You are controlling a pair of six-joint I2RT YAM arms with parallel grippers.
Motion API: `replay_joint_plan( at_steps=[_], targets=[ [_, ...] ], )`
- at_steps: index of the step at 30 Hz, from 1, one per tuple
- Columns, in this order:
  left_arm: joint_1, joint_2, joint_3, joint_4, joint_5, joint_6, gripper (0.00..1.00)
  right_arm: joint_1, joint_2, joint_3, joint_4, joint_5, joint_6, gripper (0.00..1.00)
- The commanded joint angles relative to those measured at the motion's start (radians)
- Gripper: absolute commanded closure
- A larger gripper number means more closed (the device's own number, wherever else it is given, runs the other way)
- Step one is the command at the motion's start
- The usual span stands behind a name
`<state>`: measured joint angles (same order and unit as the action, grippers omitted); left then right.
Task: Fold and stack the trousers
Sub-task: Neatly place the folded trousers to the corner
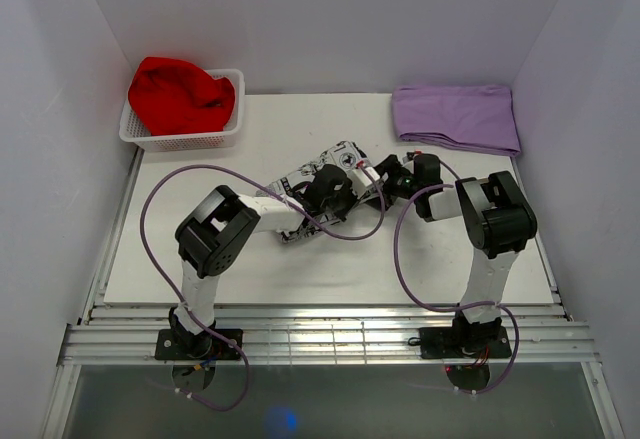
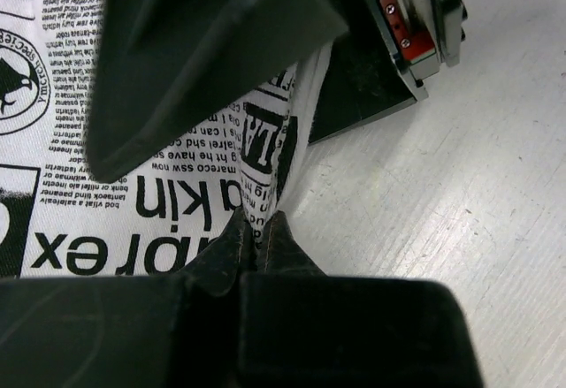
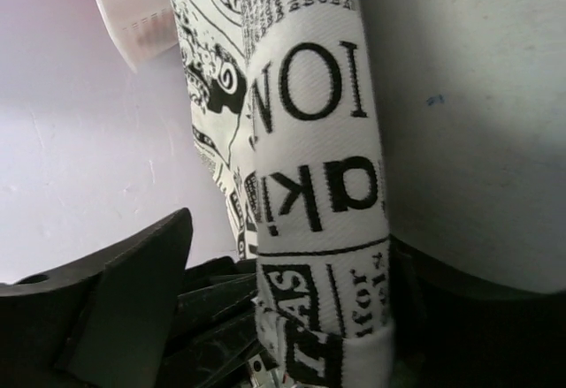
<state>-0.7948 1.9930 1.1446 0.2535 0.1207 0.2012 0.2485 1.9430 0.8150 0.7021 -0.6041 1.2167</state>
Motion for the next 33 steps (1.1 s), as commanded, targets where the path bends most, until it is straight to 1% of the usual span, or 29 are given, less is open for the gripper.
replay_joint_plan(
  at_steps=[1,2,3,5,6,8,9,11,12,13,14,15,17,18,23,25,28,29,31,32,33],
  targets=[
    [-0.001,0.001,0.030,-0.008,0.020,-0.037,1.00,0.008,0.013,-0.007,0.091,0.047,0.012,0.31],
    [-0.001,0.001,0.030,-0.010,0.023,-0.039,1.00,0.008,0.014,-0.005,0.091,0.050,0.000,0.36],
    [-0.001,0.001,0.030,-0.011,0.025,-0.042,1.00,0.009,0.016,-0.004,0.089,0.053,-0.008,0.45],
    [-0.001,-0.002,0.026,-0.013,0.028,-0.043,1.00,0.009,0.019,0.009,0.057,0.059,-0.032,0.58],
    [-0.001,-0.003,0.024,-0.013,0.033,-0.043,1.00,0.009,0.020,0.012,0.051,0.064,-0.055,0.70],
    [-0.001,-0.008,0.023,-0.016,0.036,-0.043,1.00,0.009,0.030,0.015,0.051,0.060,-0.074,0.80],
    [-0.001,-0.010,0.023,-0.019,0.039,-0.045,1.00,0.009,0.031,0.016,0.054,0.058,-0.097,0.88],
    [-0.001,-0.023,0.015,-0.019,0.057,-0.051,1.00,0.009,0.030,0.021,0.057,0.050,-0.117,0.92],
    [0.000,-0.029,0.006,-0.017,0.068,-0.052,1.00,0.009,0.030,0.026,0.060,0.044,-0.129,0.89],
    [-0.001,-0.034,0.001,-0.017,0.079,-0.054,1.00,0.008,0.030,0.035,0.050,0.040,-0.163,0.80],
    [0.000,-0.042,-0.002,-0.017,0.079,-0.063,1.00,0.008,0.031,0.059,0.021,0.040,-0.181,0.69],
    [-0.001,-0.043,-0.008,-0.019,0.080,-0.066,1.00,0.008,0.028,0.067,-0.027,0.049,-0.195,0.49],
    [-0.001,-0.048,-0.013,-0.020,0.085,-0.071,1.00,0.008,0.008,0.056,-0.045,0.094,-0.213,0.31],
    [-0.001,-0.049,-0.014,-0.022,0.085,-0.072,1.00,0.008,0.005,0.052,-0.041,0.107,-0.212,0.24],
    [0.000,-0.042,-0.002,-0.028,0.096,-0.085,1.00,0.011,0.031,0.036,0.054,0.115,-0.195,0.25],
    [-0.001,-0.036,0.006,-0.033,0.096,-0.082,1.00,0.011,0.045,0.039,0.086,0.110,-0.198,0.30],
    [0.000,-0.033,0.006,-0.034,0.100,-0.077,1.00,0.012,0.051,0.041,0.111,0.092,-0.201,0.49],
    [-0.001,-0.031,0.006,-0.037,0.102,-0.075,1.00,0.012,0.051,0.036,0.115,0.084,-0.204,0.66],
    [-0.001,-0.030,0.004,-0.039,0.102,-0.074,1.00,0.012,0.050,0.032,0.120,0.075,-0.200,0.80],
    [-0.001,-0.030,0.004,-0.042,0.102,-0.074,1.00,0.012,0.045,0.030,0.120,0.073,-0.201,0.90],
    [-0.001,-0.031,0.004,-0.043,0.102,-0.074,1.00,0.012,0.043,0.027,0.122,0.072,-0.204,0.92]
  ],
)
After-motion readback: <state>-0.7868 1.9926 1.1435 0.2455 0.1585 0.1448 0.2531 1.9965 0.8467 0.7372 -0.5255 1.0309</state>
